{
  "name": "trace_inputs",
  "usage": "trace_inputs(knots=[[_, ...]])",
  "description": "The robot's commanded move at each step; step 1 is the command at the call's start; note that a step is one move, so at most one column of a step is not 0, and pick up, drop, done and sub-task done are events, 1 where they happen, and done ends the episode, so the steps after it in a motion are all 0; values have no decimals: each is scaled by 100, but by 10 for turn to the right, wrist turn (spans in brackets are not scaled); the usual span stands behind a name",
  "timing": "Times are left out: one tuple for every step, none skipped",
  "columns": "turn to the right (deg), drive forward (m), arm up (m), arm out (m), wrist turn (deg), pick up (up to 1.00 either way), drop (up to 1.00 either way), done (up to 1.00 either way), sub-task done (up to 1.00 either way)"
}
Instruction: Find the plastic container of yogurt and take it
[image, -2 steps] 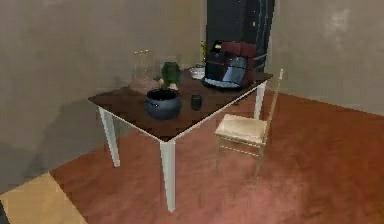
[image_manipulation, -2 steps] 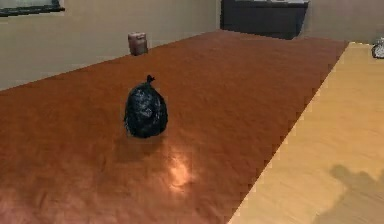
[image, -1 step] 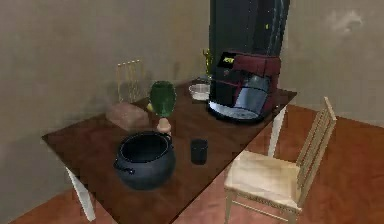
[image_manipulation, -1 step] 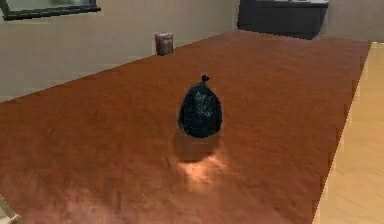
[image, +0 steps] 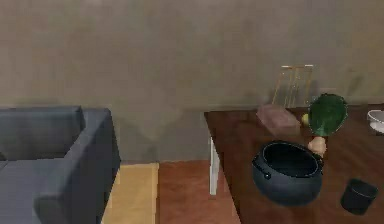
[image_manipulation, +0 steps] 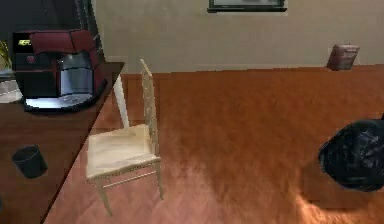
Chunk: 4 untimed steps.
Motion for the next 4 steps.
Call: trace_inputs(knots=[[-450,0,0,0,0,0,0,0,0],[-90,0,0,0,0,0,0,0,0],[450,0,0,0,0,0,0,0,0],[450,0,0,0,0,0,0,0,0]])
